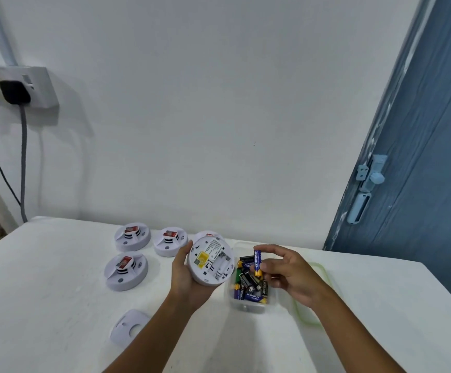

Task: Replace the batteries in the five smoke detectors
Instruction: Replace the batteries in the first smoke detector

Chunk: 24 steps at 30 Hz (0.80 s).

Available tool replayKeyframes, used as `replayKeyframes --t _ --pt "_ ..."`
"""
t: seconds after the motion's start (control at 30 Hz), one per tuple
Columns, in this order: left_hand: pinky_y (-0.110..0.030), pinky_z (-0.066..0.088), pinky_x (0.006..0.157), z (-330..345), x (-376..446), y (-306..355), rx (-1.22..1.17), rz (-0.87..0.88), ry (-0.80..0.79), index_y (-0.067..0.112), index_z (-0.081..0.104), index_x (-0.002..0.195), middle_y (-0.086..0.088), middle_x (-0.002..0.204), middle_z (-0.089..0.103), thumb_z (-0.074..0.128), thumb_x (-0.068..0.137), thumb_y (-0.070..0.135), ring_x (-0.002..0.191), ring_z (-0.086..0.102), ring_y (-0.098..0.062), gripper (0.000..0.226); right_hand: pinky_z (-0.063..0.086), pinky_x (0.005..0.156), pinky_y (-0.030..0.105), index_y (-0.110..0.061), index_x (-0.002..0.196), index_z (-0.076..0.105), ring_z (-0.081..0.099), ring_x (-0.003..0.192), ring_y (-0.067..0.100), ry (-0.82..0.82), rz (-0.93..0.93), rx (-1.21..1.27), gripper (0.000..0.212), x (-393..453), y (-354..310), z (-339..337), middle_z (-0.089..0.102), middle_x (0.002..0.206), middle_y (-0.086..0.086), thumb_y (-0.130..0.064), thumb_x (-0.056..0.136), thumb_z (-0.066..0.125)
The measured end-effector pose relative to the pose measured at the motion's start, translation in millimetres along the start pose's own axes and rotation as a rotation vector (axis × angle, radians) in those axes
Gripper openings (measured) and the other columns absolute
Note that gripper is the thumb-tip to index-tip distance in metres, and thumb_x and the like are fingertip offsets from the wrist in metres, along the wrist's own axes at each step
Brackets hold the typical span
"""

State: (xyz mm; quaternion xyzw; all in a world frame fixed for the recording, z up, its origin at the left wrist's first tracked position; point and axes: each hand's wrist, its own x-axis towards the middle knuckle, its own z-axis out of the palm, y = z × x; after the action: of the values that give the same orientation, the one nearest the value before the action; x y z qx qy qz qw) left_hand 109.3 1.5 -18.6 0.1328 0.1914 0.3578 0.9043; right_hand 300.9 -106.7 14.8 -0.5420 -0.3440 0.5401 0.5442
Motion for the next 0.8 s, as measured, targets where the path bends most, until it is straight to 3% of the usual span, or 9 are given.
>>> replayKeyframes --t 0.17,0.33,0.4,0.5,0.67,0.8 --pt "-0.057 0.028 0.112 9 0 2 -0.018 -0.005 0.006 0.009 0.061 0.123 -0.021 0.131 0.059 0.053 0.085 0.044 0.129 0.046 -0.039 0.053 0.040 0.046 0.022 -0.007 0.115 0.064 0.054 0.055 0.016 -0.016 0.027 0.252 0.042 -2 1 8 0.067 0.089 0.023 0.002 0.074 0.066" --pt "-0.056 0.028 0.112 14 -1 4 -0.002 -0.009 -0.007 0.011 0.061 0.123 -0.020 0.121 0.065 0.051 0.086 0.046 0.121 0.052 -0.038 0.052 0.054 0.057 0.031 -0.009 0.118 0.064 0.068 0.078 0.031 -0.101 0.090 0.378 0.039 -6 -3 16 0.066 0.091 0.020 0.002 0.081 0.059" --pt "-0.054 0.027 0.113 16 -2 6 0.011 -0.006 -0.015 0.010 0.061 0.123 -0.020 0.118 0.066 0.048 0.089 0.047 0.116 0.054 -0.037 0.052 0.049 0.050 0.027 -0.008 0.115 0.064 0.067 0.069 0.028 -0.087 0.078 0.243 0.034 -6 -7 22 0.066 0.084 0.016 0.006 0.084 0.059" --pt "-0.052 0.028 0.113 20 -3 8 0.037 -0.007 -0.037 0.008 0.061 0.123 -0.020 0.118 0.065 0.046 0.090 0.047 0.113 0.054 -0.037 0.053 0.039 0.044 0.022 0.000 0.098 0.062 0.056 0.056 0.022 0.079 -0.094 -0.026 0.023 -2 -12 34 0.066 0.067 0.012 0.010 0.078 0.068" --pt "-0.050 0.030 0.110 23 -4 8 0.061 -0.002 -0.044 0.008 0.058 0.126 -0.021 0.117 0.064 0.042 0.092 0.047 0.111 0.054 -0.037 0.054 0.044 0.051 0.021 -0.007 0.073 0.069 0.057 0.056 0.015 0.204 -0.286 -0.217 0.013 7 -19 51 0.066 0.065 0.010 0.004 0.075 0.074" --pt "-0.051 0.023 0.116 24 -6 5 0.074 -0.003 -0.067 0.006 0.062 0.117 -0.022 0.109 0.066 0.046 0.088 0.046 0.106 0.055 -0.036 0.051 0.045 0.052 0.024 -0.008 0.084 0.068 0.060 0.057 0.013 0.239 -0.340 -0.251 0.008 13 -22 59 0.070 0.070 0.009 -0.004 0.079 0.074"
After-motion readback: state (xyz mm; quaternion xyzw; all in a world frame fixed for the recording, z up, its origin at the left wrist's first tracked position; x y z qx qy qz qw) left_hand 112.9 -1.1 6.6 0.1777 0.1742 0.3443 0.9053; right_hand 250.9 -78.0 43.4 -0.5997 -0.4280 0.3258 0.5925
